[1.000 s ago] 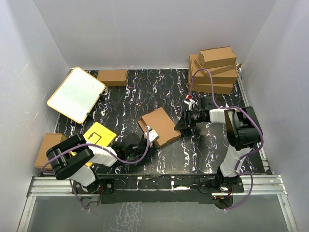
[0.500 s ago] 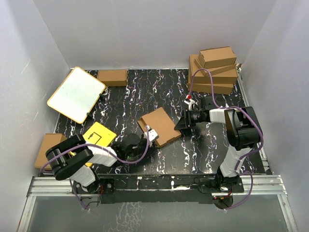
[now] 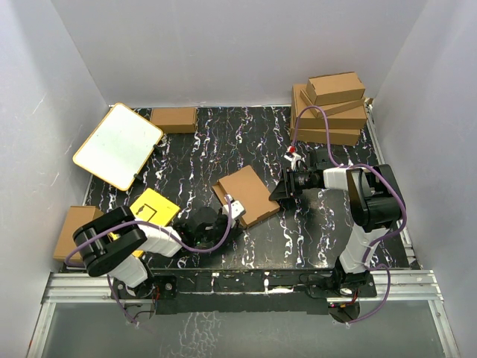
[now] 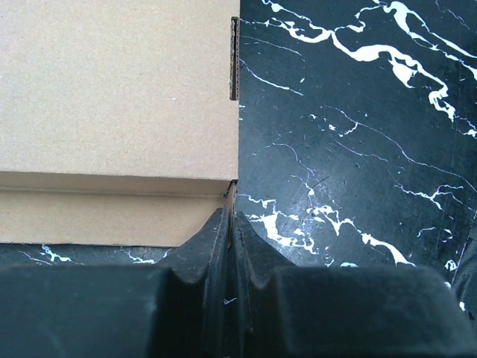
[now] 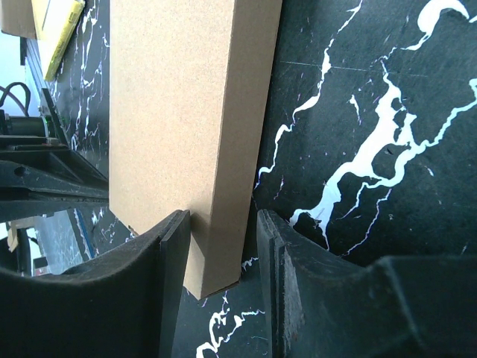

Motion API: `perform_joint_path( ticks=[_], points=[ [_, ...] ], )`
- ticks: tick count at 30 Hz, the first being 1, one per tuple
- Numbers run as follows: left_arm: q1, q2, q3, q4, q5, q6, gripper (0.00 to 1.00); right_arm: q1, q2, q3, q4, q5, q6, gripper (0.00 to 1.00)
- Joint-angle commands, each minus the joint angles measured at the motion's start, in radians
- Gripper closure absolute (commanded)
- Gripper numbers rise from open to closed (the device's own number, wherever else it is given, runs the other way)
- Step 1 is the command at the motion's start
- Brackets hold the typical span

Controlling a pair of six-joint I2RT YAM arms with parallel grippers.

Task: Fold the paper box

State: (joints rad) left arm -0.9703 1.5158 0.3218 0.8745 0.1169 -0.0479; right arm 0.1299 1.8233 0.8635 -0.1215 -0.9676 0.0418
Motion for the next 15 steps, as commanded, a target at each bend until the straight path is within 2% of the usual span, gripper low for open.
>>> perform_joint_path(
  ticks=[1, 4, 15],
  points=[
    [0.004, 0.000, 0.032, -0.006, 0.007, -0.004, 0.96, 0.005, 0.031, 0.011, -0.009, 0.078, -0.037, 0.55],
    [0.004, -0.002, 0.043, -0.022, 0.003, -0.008, 1.00, 0.004, 0.031, 0.011, -0.009, 0.075, -0.039, 0.56],
    [0.004, -0.016, 0.100, -0.113, -0.002, -0.014, 1.00, 0.012, 0.031, 0.013, -0.015, 0.069, -0.045, 0.59]
  ],
)
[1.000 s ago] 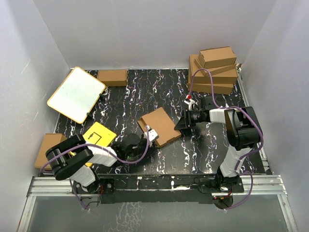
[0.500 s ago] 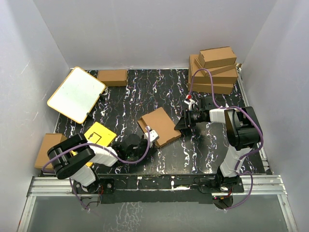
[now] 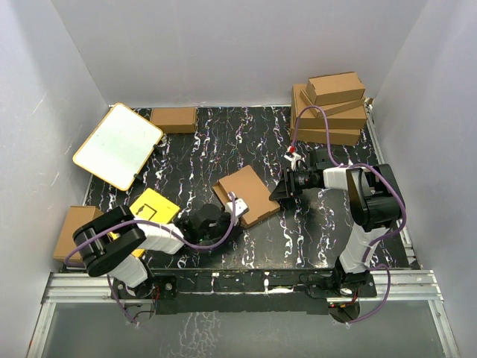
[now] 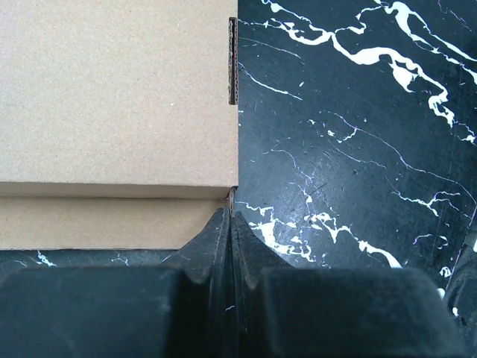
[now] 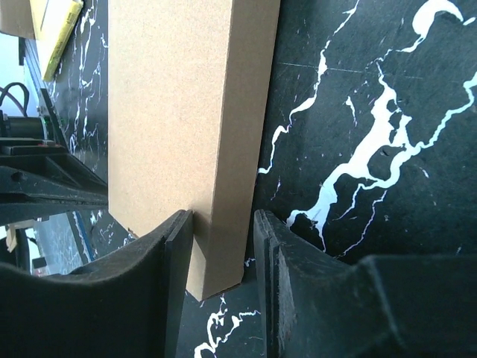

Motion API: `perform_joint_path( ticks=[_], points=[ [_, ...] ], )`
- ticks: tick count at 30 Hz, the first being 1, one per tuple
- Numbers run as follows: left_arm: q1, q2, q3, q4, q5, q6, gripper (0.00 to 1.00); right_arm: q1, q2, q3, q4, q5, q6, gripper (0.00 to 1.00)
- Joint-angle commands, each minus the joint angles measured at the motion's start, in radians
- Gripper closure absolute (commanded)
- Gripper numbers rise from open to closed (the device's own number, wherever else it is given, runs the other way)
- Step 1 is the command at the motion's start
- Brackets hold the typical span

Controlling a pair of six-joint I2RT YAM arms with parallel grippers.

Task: Fold the paper box

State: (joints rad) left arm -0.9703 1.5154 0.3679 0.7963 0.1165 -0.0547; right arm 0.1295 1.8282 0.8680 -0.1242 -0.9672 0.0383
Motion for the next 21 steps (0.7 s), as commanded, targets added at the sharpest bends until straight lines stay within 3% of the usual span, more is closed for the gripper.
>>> perform_joint_path(
  ticks=[1, 21],
  points=[
    [0.004, -0.017, 0.061, -0.046, -0.003, -0.008, 1.00, 0.013, 0.026, 0.009, -0.012, 0.068, -0.043, 0.60],
    [0.003, -0.038, 0.230, -0.300, -0.061, -0.052, 1.00, 0.025, 0.026, 0.014, -0.018, 0.076, -0.046, 0.60]
  ],
)
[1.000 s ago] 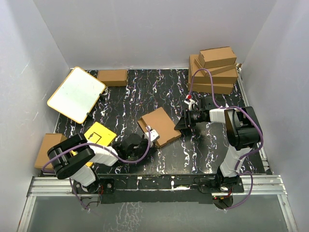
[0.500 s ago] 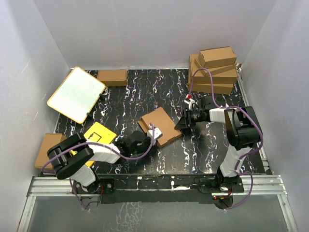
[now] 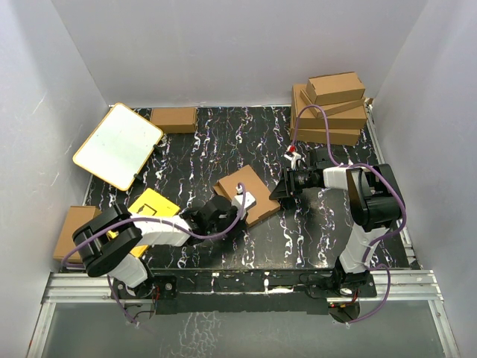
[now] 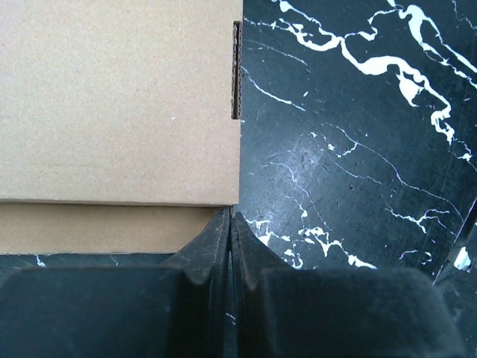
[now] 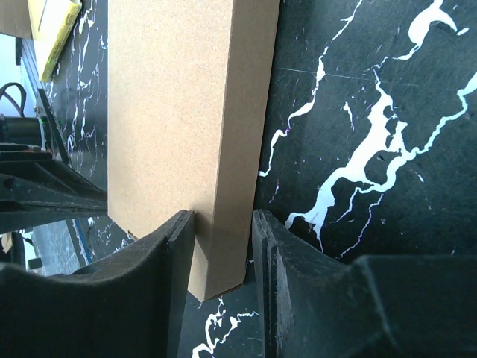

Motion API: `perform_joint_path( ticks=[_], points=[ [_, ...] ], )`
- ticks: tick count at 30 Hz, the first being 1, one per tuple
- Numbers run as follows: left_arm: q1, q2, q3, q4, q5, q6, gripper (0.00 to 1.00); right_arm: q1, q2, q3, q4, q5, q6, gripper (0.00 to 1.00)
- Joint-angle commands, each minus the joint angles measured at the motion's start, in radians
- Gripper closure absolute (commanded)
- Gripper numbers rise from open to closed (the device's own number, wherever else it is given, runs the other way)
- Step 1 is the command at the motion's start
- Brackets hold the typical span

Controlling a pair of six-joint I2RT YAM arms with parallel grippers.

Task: Fold the paper box

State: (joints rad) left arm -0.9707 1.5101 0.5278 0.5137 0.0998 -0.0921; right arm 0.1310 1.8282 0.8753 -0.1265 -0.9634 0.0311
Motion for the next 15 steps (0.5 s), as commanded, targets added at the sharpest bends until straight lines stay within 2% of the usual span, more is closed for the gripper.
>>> perform_joint_path(
  ticks=[1, 5, 15],
  points=[
    [0.004, -0.033, 0.076, -0.026, -0.043, -0.017, 1.00, 0.024, 0.026, 0.006, -0.016, 0.073, -0.039, 0.60],
    [0.003, -0.034, 0.082, -0.047, -0.037, -0.022, 0.97, 0.023, 0.026, 0.006, -0.018, 0.074, -0.039, 0.61],
    [0.004, -0.171, 0.075, -0.168, -0.039, -0.063, 0.68, 0.024, 0.029, 0.008, -0.019, 0.077, -0.040, 0.60]
  ],
)
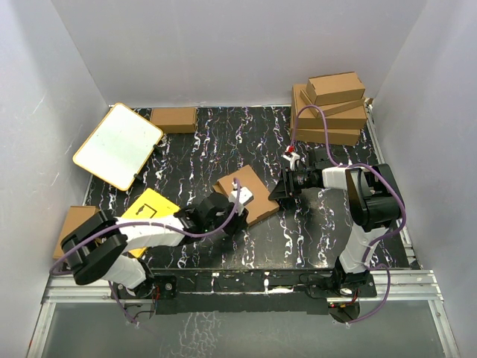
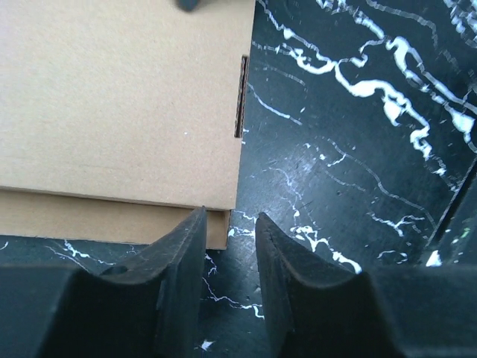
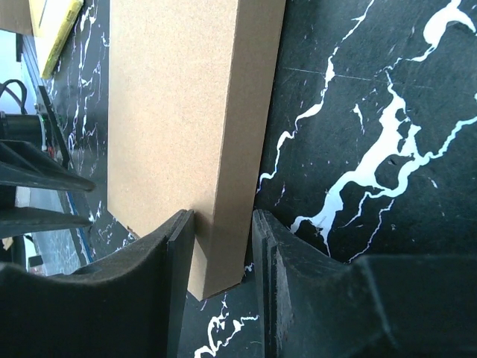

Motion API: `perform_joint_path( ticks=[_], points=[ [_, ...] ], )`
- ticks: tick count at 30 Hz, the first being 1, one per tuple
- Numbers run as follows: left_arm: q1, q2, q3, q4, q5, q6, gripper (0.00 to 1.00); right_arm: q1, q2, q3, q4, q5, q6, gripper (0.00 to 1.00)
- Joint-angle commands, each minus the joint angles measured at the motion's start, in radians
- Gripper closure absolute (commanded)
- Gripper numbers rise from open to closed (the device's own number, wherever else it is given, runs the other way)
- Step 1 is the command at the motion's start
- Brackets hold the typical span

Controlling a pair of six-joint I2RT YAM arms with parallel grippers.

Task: Fold the paper box

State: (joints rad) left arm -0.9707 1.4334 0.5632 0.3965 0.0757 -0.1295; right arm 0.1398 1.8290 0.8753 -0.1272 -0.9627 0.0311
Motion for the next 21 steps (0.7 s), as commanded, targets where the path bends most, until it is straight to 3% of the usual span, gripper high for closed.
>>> perform_joint_path(
  ticks=[1, 7, 12, 17, 21],
  points=[
    [0.004, -0.107, 0.042, -0.065, -0.014, -0.035, 0.65, 0.015, 0.029, 0.007, -0.019, 0.076, -0.040, 0.60],
    [0.009, -0.211, 0.004, -0.083, -0.066, -0.164, 0.46, 0.015, 0.030, 0.010, -0.021, 0.076, -0.042, 0.60],
    [0.101, -0.299, -0.025, -0.130, -0.100, -0.446, 0.20, 0.015, 0.031, 0.011, -0.022, 0.076, -0.044, 0.60],
    [0.231, -0.346, -0.091, -0.053, 0.030, -0.734, 0.12, 0.014, 0.031, 0.010, -0.023, 0.076, -0.043, 0.60],
    [0.314, -0.339, -0.108, -0.064, 0.064, -0.798, 0.13, 0.014, 0.032, 0.011, -0.023, 0.074, -0.044, 0.60]
  ],
)
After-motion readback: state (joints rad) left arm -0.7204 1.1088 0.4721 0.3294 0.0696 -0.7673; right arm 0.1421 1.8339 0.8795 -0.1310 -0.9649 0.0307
